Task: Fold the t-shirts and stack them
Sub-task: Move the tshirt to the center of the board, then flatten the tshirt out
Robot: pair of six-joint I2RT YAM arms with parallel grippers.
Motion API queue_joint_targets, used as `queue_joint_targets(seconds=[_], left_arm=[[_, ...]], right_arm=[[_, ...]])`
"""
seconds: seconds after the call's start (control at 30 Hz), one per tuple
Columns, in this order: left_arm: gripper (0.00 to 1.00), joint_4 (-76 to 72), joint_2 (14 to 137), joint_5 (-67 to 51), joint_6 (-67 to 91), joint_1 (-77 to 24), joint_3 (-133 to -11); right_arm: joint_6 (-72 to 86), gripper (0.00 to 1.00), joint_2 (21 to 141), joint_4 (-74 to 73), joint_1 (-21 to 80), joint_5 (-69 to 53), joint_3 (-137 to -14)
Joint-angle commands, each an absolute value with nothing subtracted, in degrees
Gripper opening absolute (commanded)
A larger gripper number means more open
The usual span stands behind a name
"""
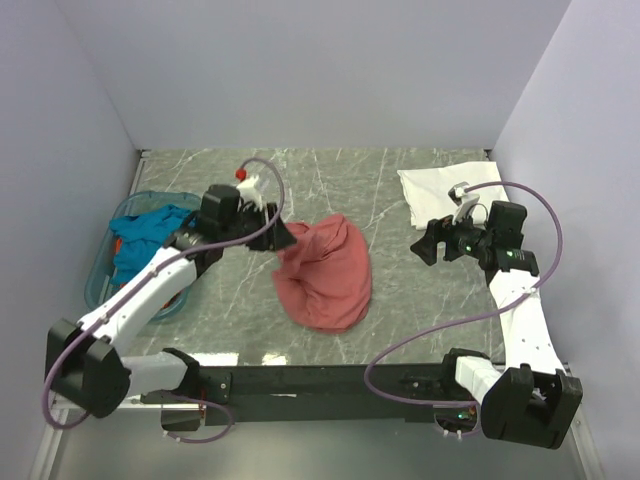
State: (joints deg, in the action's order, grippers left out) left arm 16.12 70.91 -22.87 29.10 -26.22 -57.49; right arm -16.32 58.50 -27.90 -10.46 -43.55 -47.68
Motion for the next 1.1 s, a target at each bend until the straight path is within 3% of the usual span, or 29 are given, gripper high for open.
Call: queue_joint_targets(seconds=[0.0, 0.03, 0.1, 0.17, 0.23, 0.47, 0.67, 0.77, 0.93, 1.07], left_arm=[[0.61, 22.3, 63.56, -14.17, 20.58, -26.46, -53.63], [0.7, 23.37, 60.59, -11.11, 20.13, -26.54, -53.0], [0.77, 24.52, 57.5, -2.93, 18.56, -26.54, -52.21], [0.92, 24.26, 53.28, 4.35, 17.67, -26.54, -52.03], [0.99, 23.12, 50.03, 7.55, 16.35, -26.46, -51.16], [1.0, 19.96, 46.59, 1.5, 9.67, -26.46, -46.06], [0.99, 6.7, 45.52, -14.49, 5.19, -26.46, -40.51], [0.98, 5.62, 54.64, -18.28, 3.96, -26.46, -47.07], [0.8, 15.53, 78.37, -22.58, 3.42, -26.63, -63.96], [0.76, 18.63, 92.0, -22.59, 5.36, -26.98, -77.13]], right_arm=[[-17.66, 0.92, 59.24, -27.51, -9.76, -44.21, -49.92], [-18.1, 0.92, 59.33, -27.86, -9.58, -44.47, -49.92], [-20.02, 0.92, 59.76, -28.47, -8.7, -46.39, -49.92], [-22.05, 0.91, 60.11, -29.79, -7.65, -48.24, -49.83], [-25.04, 0.9, 59.94, -30.41, -5.81, -50.44, -49.05], [-33.83, 0.89, 59.85, -29.71, 2.36, -49.85, -46.58], [-39.28, 0.87, 62.04, -30.23, 8.34, -50.96, -48.69], [-43.59, 0.86, 62.14, -32.78, 8.53, -51.77, -48.69], [-43.25, 0.86, 56.97, -29.89, 8.35, -47.99, -44.13], [-40.53, 0.86, 55.28, -28.57, 7.74, -47.02, -43.86]])
